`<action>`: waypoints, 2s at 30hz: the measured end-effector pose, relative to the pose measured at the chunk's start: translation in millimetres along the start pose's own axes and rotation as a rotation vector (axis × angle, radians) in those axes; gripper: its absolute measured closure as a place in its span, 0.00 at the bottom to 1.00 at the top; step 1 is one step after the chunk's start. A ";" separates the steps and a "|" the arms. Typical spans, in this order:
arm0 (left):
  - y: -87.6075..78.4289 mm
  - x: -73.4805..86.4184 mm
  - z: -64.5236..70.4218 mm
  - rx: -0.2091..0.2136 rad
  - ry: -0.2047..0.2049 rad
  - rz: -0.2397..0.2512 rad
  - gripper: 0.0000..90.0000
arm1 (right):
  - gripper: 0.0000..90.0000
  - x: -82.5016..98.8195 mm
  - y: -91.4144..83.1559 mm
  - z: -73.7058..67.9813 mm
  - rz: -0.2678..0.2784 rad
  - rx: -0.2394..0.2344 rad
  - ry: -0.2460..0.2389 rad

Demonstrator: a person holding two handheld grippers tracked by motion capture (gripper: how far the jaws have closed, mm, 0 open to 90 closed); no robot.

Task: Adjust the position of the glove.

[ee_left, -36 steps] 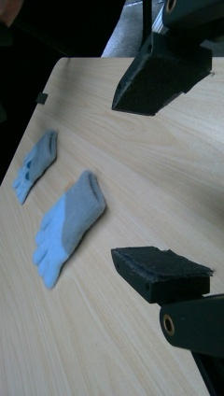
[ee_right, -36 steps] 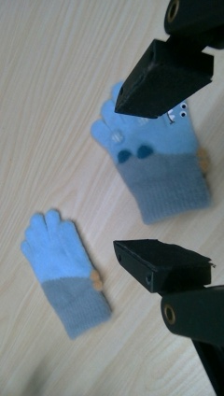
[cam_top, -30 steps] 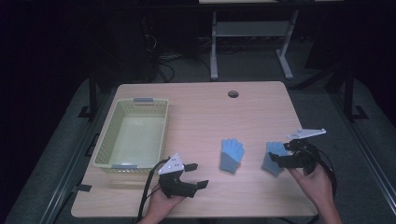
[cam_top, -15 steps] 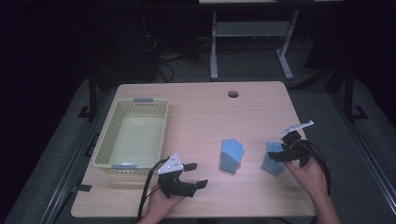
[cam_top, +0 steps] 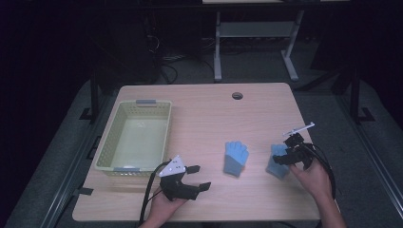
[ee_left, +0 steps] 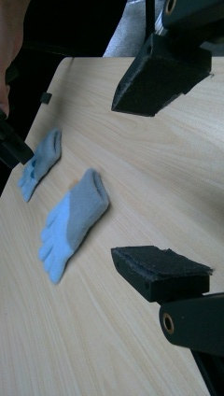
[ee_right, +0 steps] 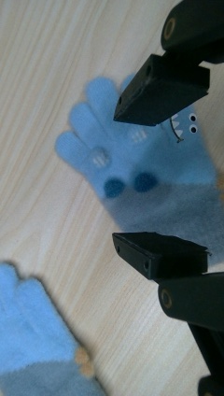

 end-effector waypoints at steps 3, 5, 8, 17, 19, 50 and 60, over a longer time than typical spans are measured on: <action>-0.7 -0.1 -0.1 -0.001 0.001 0.004 0.27 | 0.39 -0.7 4.2 -0.6 -0.025 0.008 -0.004; -1.0 -0.1 0.3 0.000 -0.003 0.006 0.27 | 0.39 -1.0 5.7 -0.8 -0.033 0.013 -0.003; -1.2 -0.2 0.9 0.000 0.001 0.006 0.27 | 0.41 -1.3 6.1 -0.8 -0.033 0.015 -0.003; 1.0 0.2 2.6 0.006 0.008 -0.003 0.27 | 0.45 4.7 16.2 3.6 -0.083 0.002 0.038; 1.6 0.8 2.3 0.007 0.014 -0.012 0.27 | 0.46 6.4 18.1 4.3 -0.069 0.008 0.040; 1.8 0.9 5.1 -0.001 0.025 -0.010 0.27 | 0.82 5.3 16.4 3.3 -0.079 0.006 0.063; 1.5 0.8 5.1 -0.004 0.026 -0.009 0.27 | 0.87 4.7 6.6 0.6 -0.058 -0.028 0.075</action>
Point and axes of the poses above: each handheld gripper's, and its own axes: y roughly forward along the jaws, x roughly out of its underside, z roughly to its right, the point moved 2 cm from there along y, roughly forward along the jaws, and after that the axes turned 3 degrees about -z, right-handed, at the moved point
